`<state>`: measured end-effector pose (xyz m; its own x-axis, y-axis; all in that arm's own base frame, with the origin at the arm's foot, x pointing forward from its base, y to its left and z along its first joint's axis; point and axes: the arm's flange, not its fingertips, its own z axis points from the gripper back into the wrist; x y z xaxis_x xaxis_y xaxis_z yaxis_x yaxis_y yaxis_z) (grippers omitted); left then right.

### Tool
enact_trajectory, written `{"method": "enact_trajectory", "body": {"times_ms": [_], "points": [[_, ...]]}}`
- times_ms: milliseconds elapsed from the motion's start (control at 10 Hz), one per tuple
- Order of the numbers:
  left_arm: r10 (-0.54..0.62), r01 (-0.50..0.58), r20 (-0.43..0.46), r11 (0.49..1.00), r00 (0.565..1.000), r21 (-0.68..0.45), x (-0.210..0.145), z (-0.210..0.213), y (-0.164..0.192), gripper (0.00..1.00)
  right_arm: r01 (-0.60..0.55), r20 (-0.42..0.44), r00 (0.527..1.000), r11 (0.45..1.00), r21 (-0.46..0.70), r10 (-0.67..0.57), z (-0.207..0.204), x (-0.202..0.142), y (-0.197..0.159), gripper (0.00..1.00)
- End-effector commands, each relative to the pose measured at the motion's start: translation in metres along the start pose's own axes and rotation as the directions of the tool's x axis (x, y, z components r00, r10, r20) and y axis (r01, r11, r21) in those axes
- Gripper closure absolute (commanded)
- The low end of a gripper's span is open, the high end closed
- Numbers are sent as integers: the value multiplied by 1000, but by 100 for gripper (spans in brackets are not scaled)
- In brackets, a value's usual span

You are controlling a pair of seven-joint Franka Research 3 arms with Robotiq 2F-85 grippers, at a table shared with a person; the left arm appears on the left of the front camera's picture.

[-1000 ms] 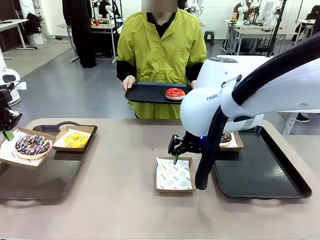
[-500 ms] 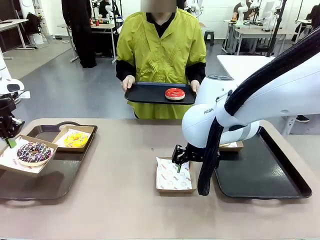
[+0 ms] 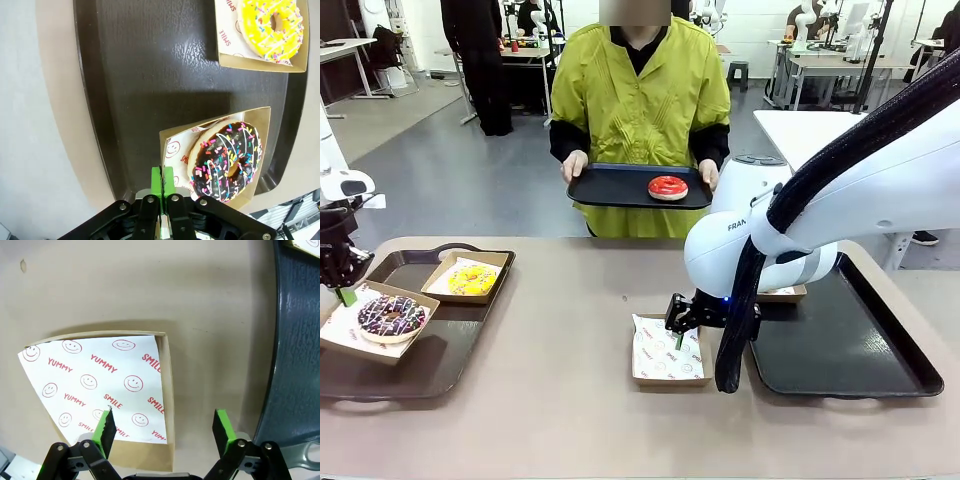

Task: Individually package the donuts and arrange them on the tray.
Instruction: Place the picked Paper togo box on the Handle tray while simultaneously picking up another Paper togo box from the table with the other hand.

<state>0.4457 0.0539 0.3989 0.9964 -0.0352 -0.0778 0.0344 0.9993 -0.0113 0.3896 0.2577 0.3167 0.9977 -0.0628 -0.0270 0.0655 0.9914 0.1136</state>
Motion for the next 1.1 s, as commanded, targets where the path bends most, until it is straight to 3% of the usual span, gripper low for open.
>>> {"method": "enact_trajectory", "body": {"times_ms": [0,400,500,600,700,800,900,1000], "points": [[0,0,24,1000,1000,-7,-5,-9,5,99,-28,23,999,1000,-12,28,-2,4,3,0],[25,-25,41,1000,999,-3,-5,-13,8,99,-41,18,999,999,-23,41,-4,3,7,0],[29,-30,40,1000,999,6,-5,-14,7,99,-52,22,998,998,-23,53,-4,1,7,6],[42,-43,42,999,998,16,-4,-15,7,46,-52,15,999,998,-26,52,-5,2,7,58],[50,-51,47,998,998,21,-4,-15,7,46,-46,15,999,999,-25,47,-4,2,8,65],[54,-55,47,998,997,25,-3,-16,6,0,-43,11,999,999,-26,44,-5,2,8,100],[53,-54,43,998,998,28,-3,-17,7,45,-41,9,999,999,-26,42,-5,2,7,100],[53,-54,41,998,998,29,-3,-17,7,0,-39,9,999,999,-26,39,-4,1,7,100]]}}
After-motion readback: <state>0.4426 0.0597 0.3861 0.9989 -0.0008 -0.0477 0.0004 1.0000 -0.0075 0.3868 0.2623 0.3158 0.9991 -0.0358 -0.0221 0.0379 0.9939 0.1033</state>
